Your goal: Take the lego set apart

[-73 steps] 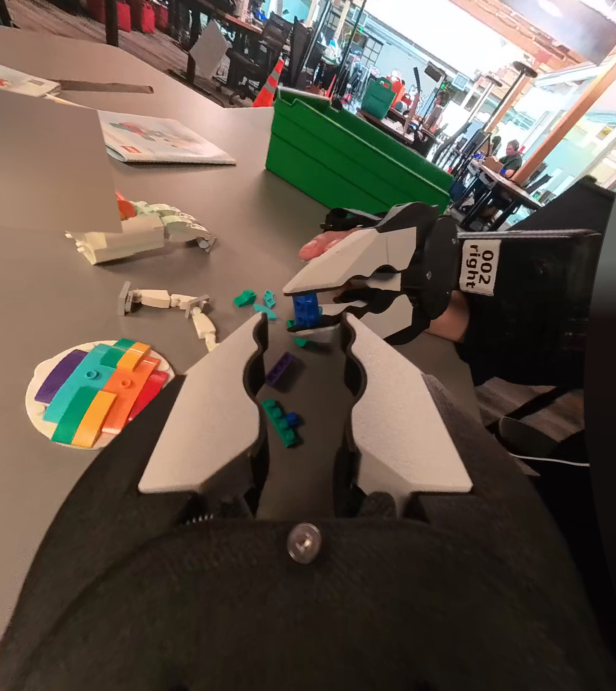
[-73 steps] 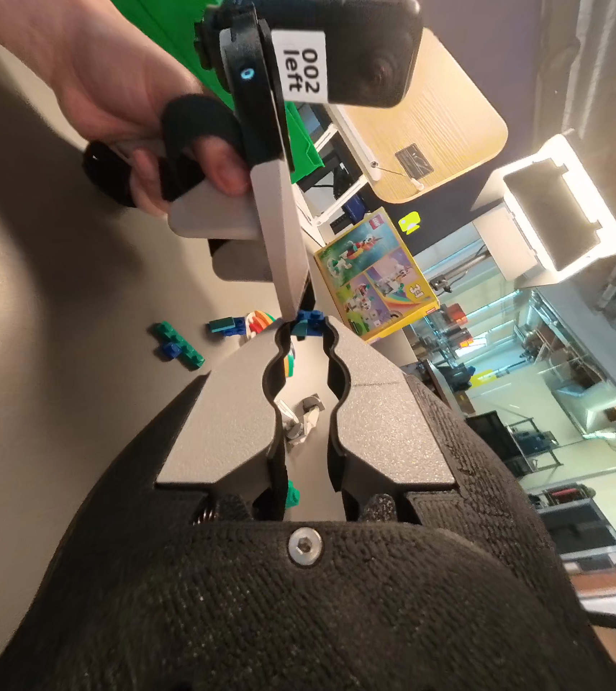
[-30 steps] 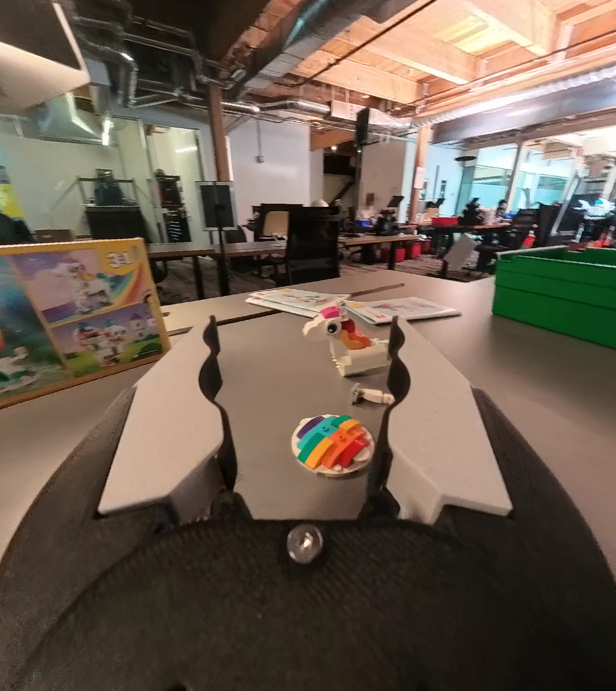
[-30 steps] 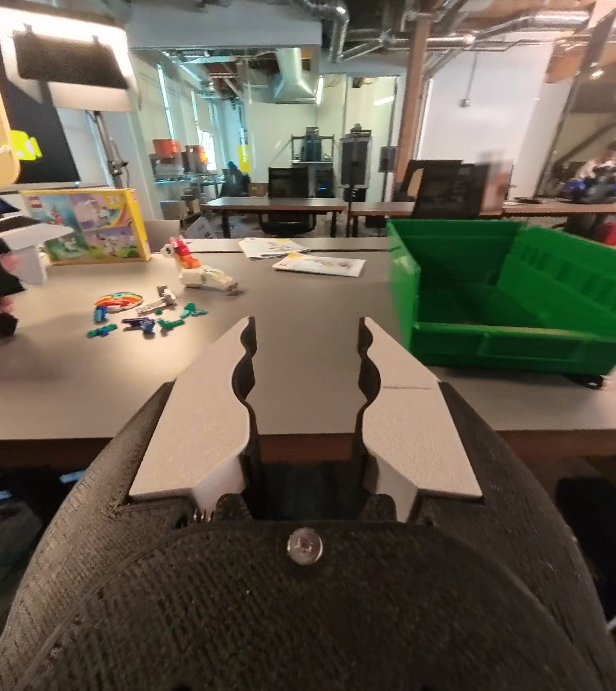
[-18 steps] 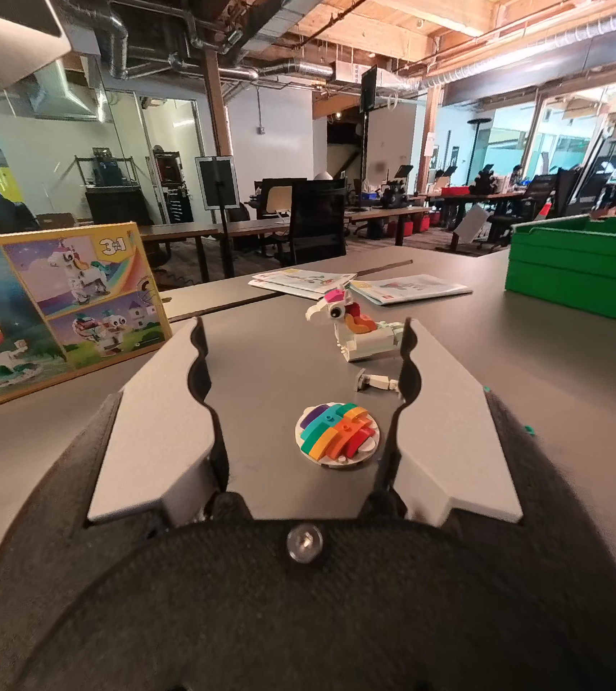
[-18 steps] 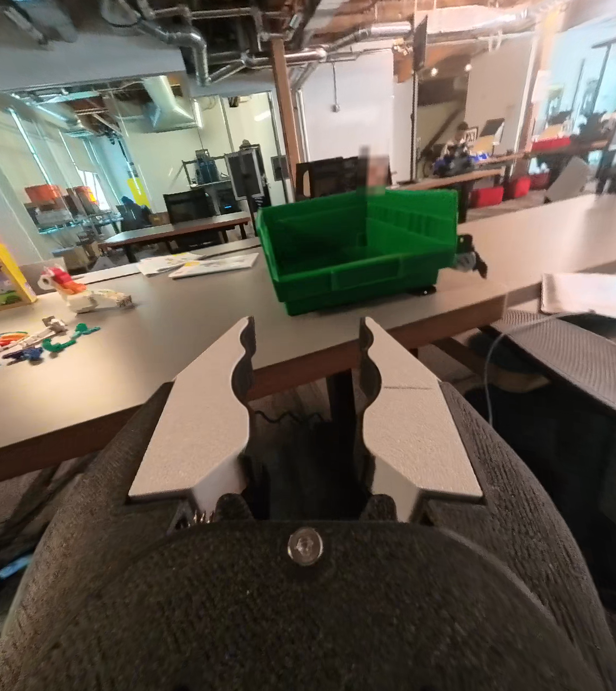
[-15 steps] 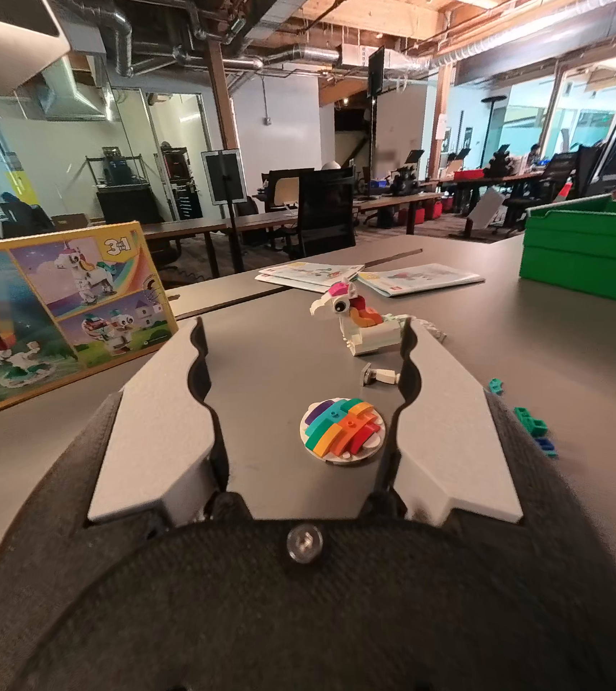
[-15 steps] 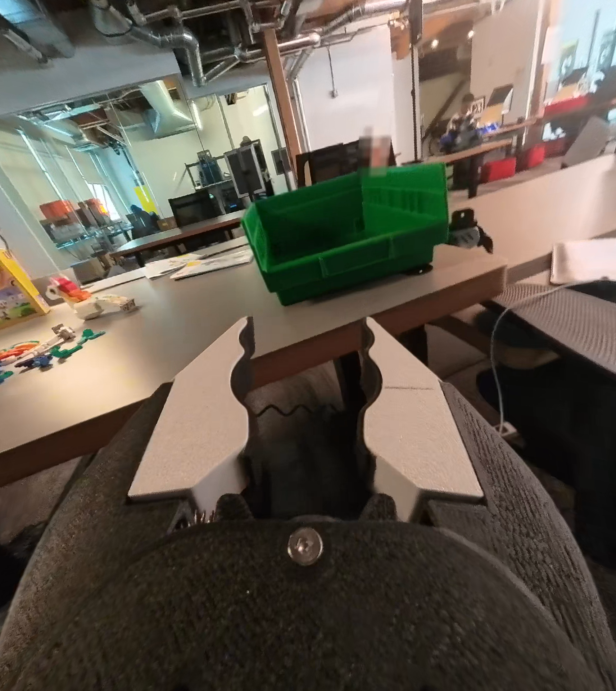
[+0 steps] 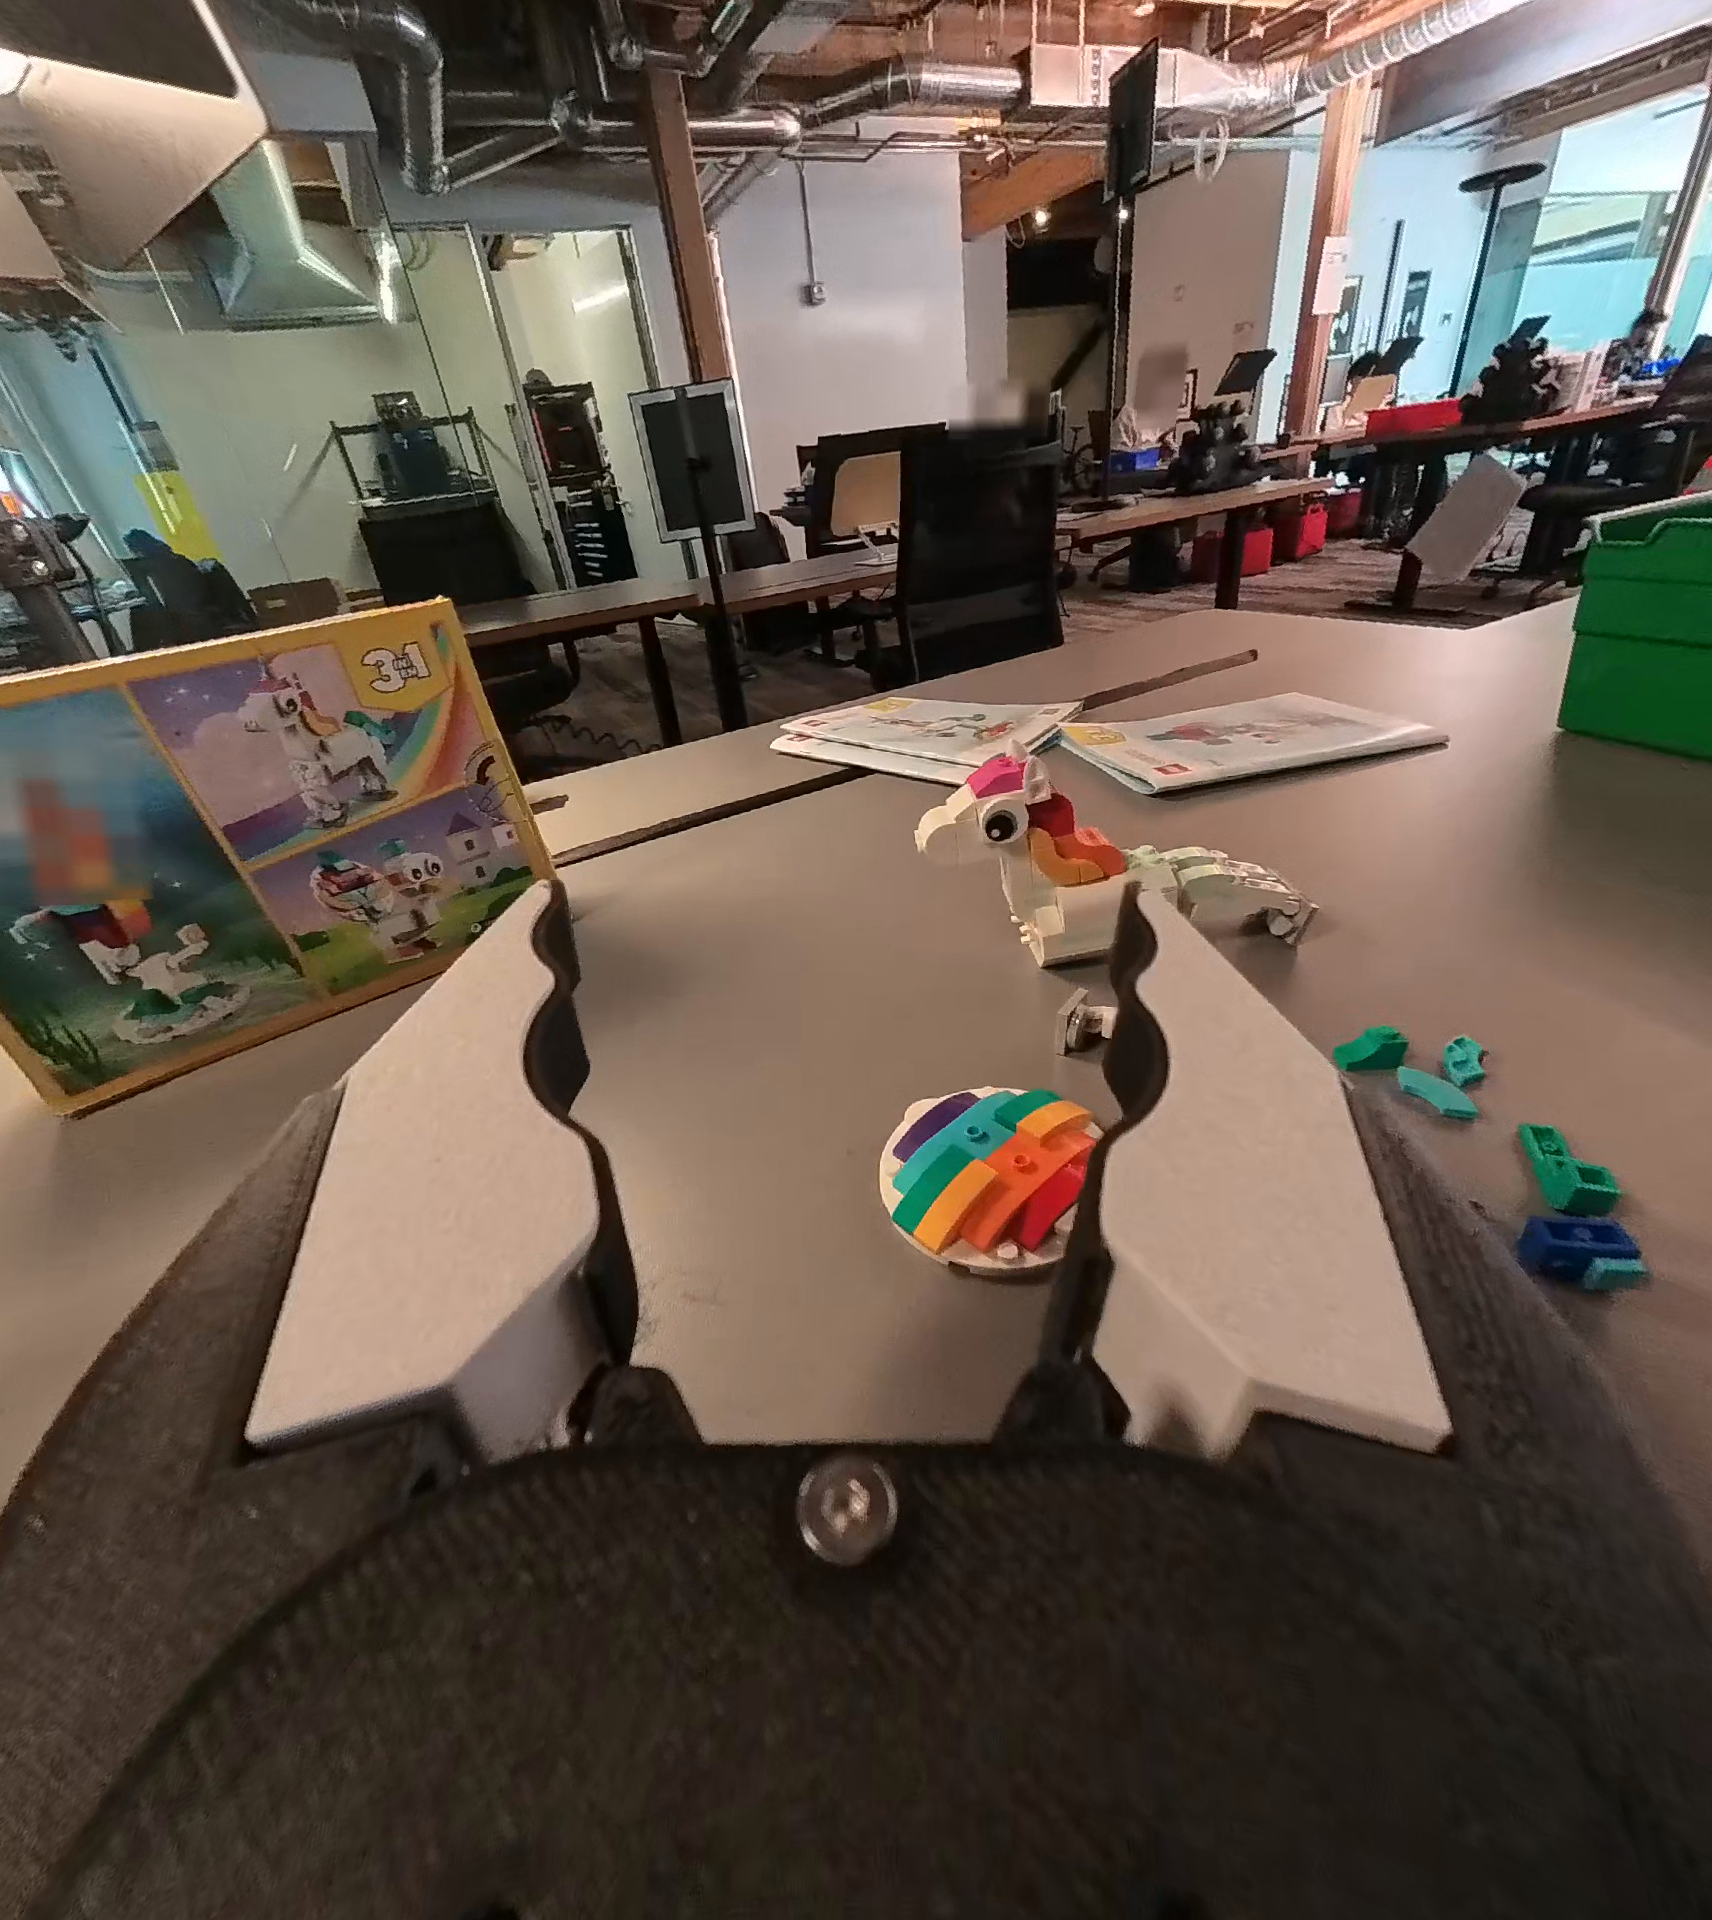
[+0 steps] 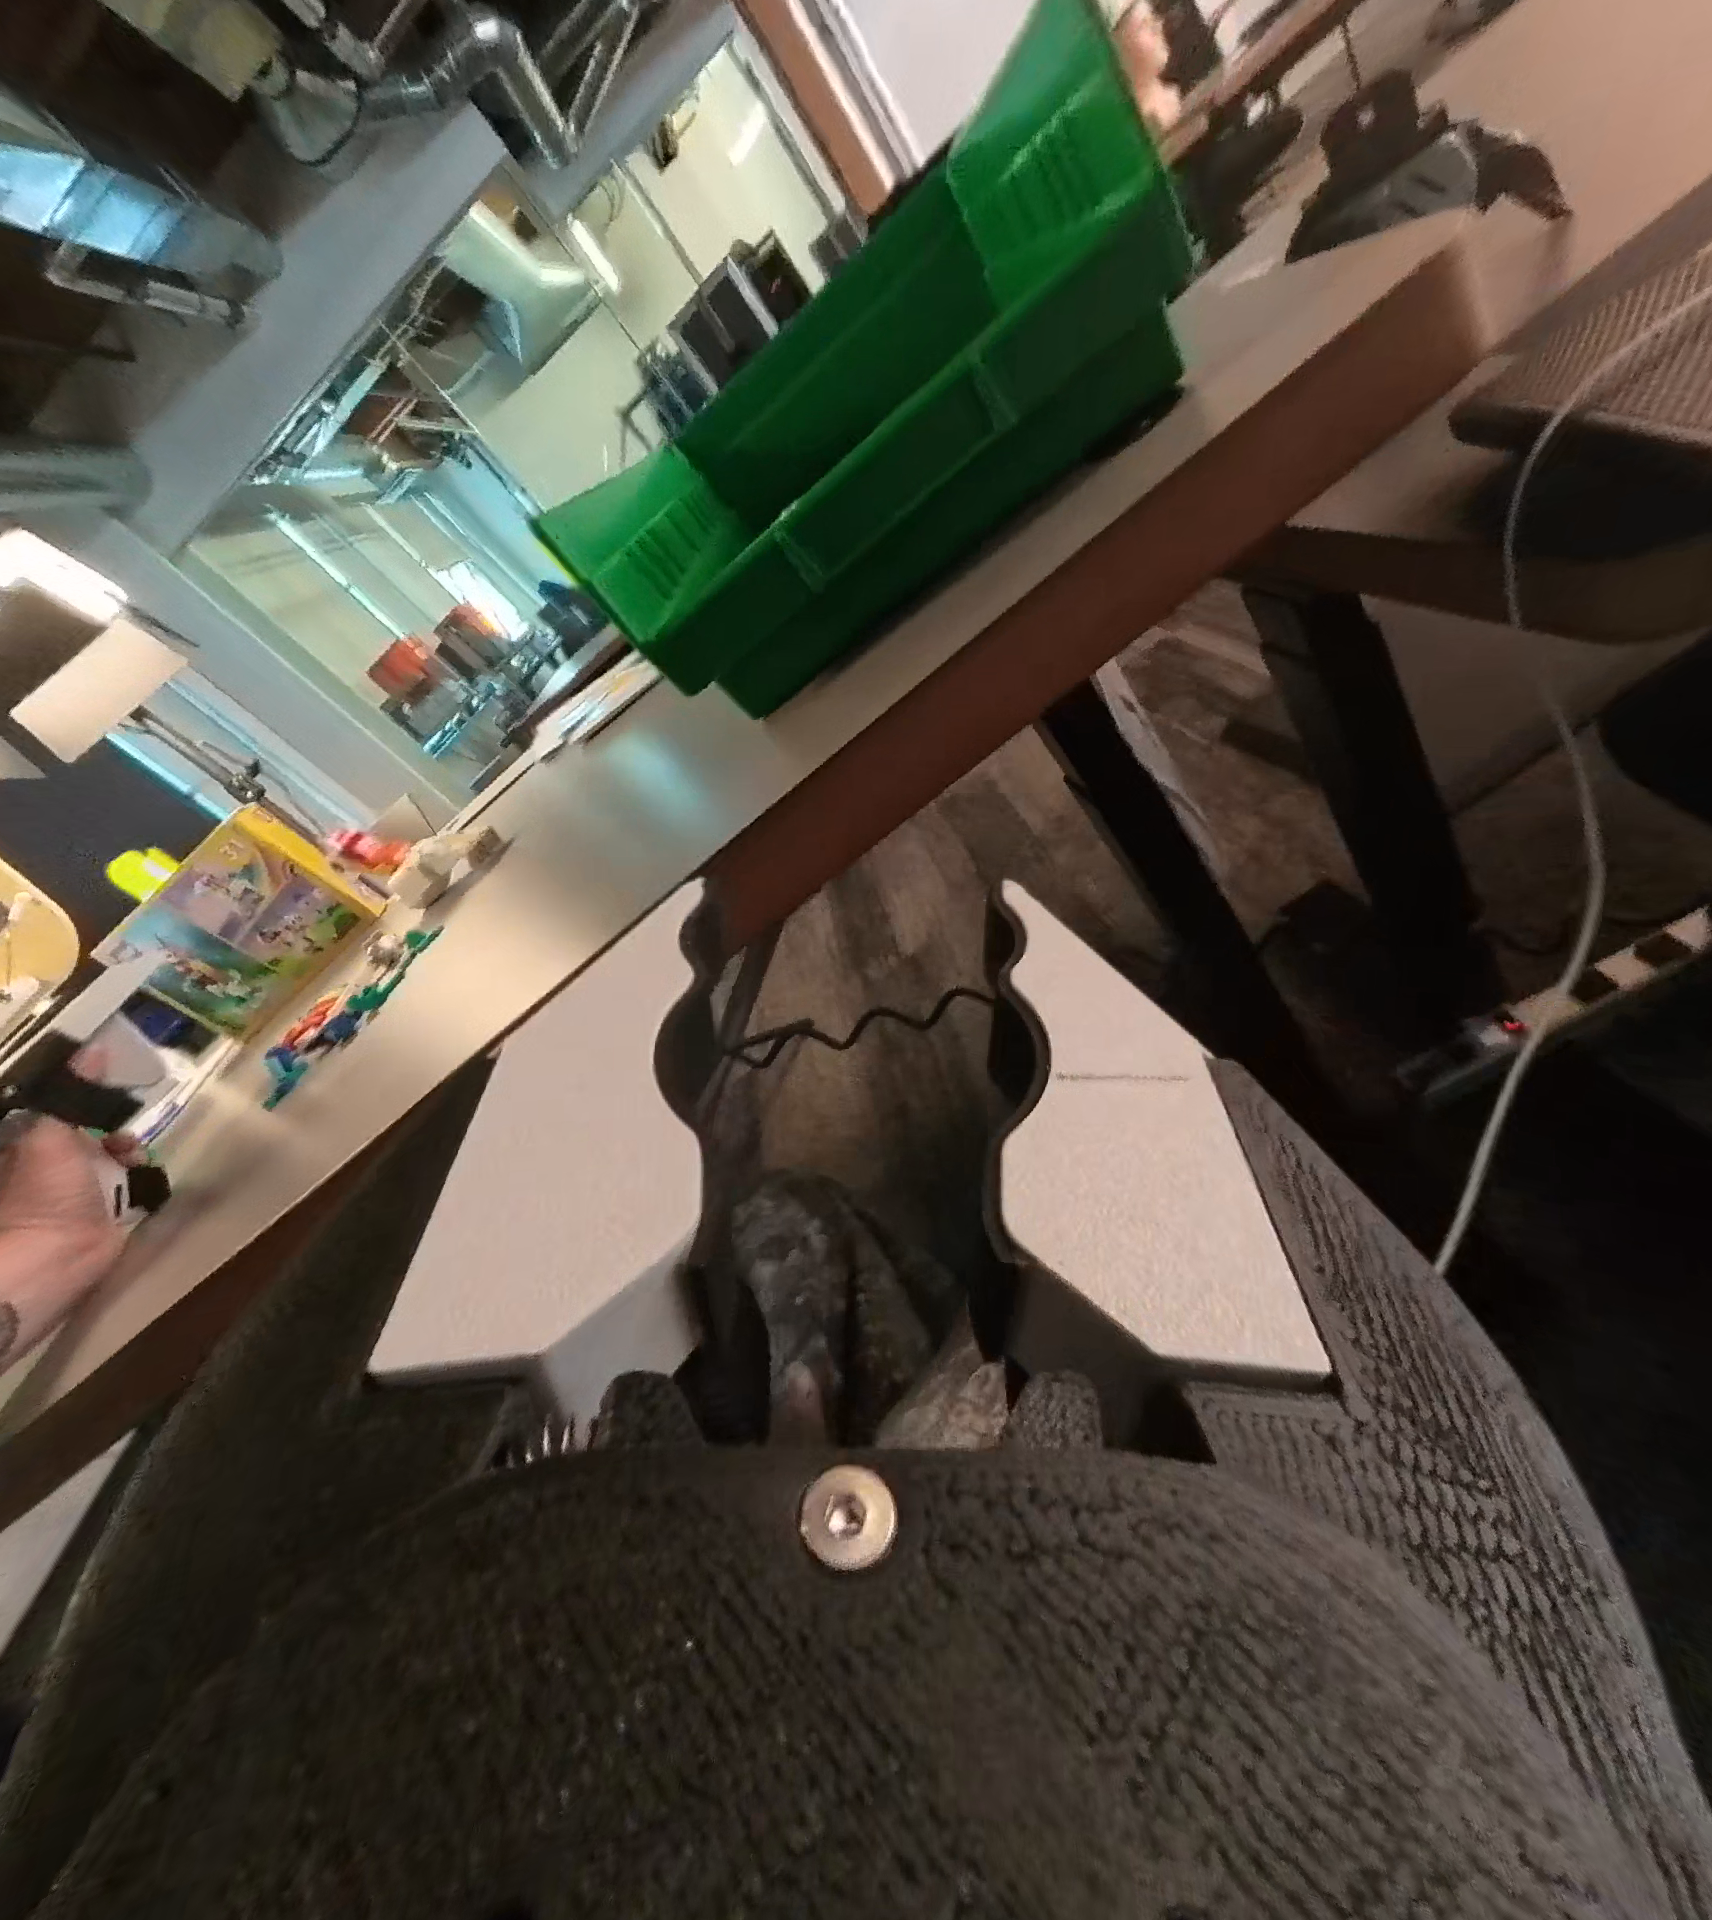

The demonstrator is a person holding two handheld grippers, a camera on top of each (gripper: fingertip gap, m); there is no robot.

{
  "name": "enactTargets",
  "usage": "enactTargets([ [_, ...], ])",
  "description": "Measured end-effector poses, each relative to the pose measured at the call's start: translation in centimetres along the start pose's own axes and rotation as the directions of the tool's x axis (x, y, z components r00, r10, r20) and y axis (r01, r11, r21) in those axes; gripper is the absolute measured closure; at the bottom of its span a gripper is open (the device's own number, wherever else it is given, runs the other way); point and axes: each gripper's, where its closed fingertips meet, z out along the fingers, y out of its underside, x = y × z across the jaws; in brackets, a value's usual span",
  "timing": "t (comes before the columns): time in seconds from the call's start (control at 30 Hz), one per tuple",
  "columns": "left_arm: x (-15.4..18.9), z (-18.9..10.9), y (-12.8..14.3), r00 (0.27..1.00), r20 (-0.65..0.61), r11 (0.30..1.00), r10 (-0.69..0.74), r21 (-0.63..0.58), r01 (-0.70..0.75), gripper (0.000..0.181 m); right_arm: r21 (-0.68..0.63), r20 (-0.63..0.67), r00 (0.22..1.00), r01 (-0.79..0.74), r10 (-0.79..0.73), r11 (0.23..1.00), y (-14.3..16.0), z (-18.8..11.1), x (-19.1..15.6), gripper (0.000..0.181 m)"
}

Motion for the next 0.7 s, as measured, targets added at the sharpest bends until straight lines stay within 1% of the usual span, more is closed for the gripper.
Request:
enactTargets([
  [0.1,0.1,0.1,0.1,1.0,-0.003,1.0,0.009,-0.008,-0.009,0.079,-0.086,0.048,0.999,0.015,-0.01,0.996,0.9,1.5,-1.5,0.133],
  [0.2,0.1,0.0,0.0,1.0,-0.003,1.0,0.001,0.002,-0.001,0.079,-0.123,0.104,0.992,0.085,-0.072,0.989,1.4,2.8,-4.2,0.138],
  [0.3,-0.1,-0.2,-0.2,1.0,-0.007,1.0,-0.022,0.014,0.022,0.08,-0.151,0.129,0.982,0.157,-0.138,0.976,2.0,3.4,-5.9,0.143],
  [0.4,-0.2,-0.3,-0.3,0.999,-0.014,0.999,-0.045,0.028,0.046,0.081,-0.158,0.129,0.981,0.164,-0.145,0.974,2.2,3.5,-6.3,0.149],
  [0.57,-0.3,-0.3,-0.4,0.997,-0.025,0.997,-0.076,0.033,0.077,0.084,-0.144,0.111,0.985,0.146,-0.13,0.979,1.3,3.2,-6.4,0.158],
  [0.7,-0.1,-0.2,-0.2,0.998,-0.025,0.998,-0.055,0.019,0.055,0.09,-0.143,0.091,0.984,0.164,-0.152,0.976,0.9,3.6,-7.0,0.163],
])
